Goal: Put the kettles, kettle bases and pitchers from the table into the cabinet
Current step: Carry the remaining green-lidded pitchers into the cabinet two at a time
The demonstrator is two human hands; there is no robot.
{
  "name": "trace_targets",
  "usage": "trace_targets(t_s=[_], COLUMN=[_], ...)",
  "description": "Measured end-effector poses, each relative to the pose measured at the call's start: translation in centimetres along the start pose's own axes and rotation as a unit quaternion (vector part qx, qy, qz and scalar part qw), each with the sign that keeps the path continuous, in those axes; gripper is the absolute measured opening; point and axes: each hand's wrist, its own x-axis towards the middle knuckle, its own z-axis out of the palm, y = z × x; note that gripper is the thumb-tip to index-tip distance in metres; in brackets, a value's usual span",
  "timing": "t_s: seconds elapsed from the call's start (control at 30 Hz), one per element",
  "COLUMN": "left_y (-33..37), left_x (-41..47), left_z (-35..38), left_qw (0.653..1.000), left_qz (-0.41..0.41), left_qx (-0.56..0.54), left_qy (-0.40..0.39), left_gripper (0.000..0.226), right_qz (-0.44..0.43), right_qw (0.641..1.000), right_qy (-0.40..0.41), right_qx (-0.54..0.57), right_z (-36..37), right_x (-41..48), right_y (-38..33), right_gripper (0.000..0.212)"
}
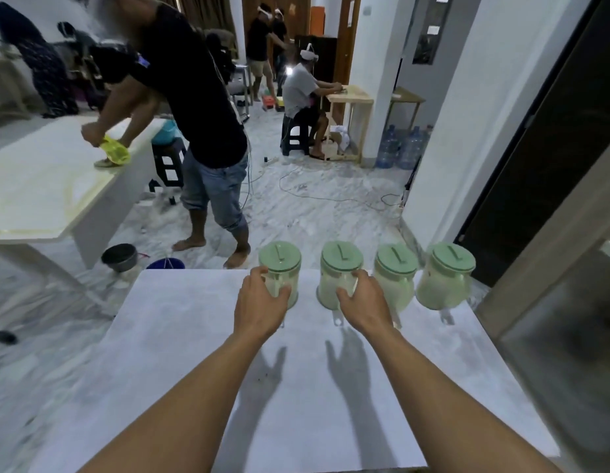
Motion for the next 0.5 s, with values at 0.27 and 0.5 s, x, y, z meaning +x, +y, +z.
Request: trace_targets(t_s=[0.27, 0.5], left_y=[-3.7, -4.4], left_x=[4.0, 5.8], left_z=[5.0, 8.4], left_qw=[0.988, 0.979], left_qz=[-0.120, -0.152], left_qx=[-0.097, -0.133], left_qy=[-0.023, 0.000], left_gripper=[0.057, 0.042], right_qz=[0.064, 0.078], right_qw=[0.997, 0.981], right_qy=[0.004, 0.037], right_qx=[0.049, 0.173], right_z=[5.5, 8.3], right_x=[3.9, 7.2], right_y=[5.0, 6.7], right_gripper=[0.062, 0.041])
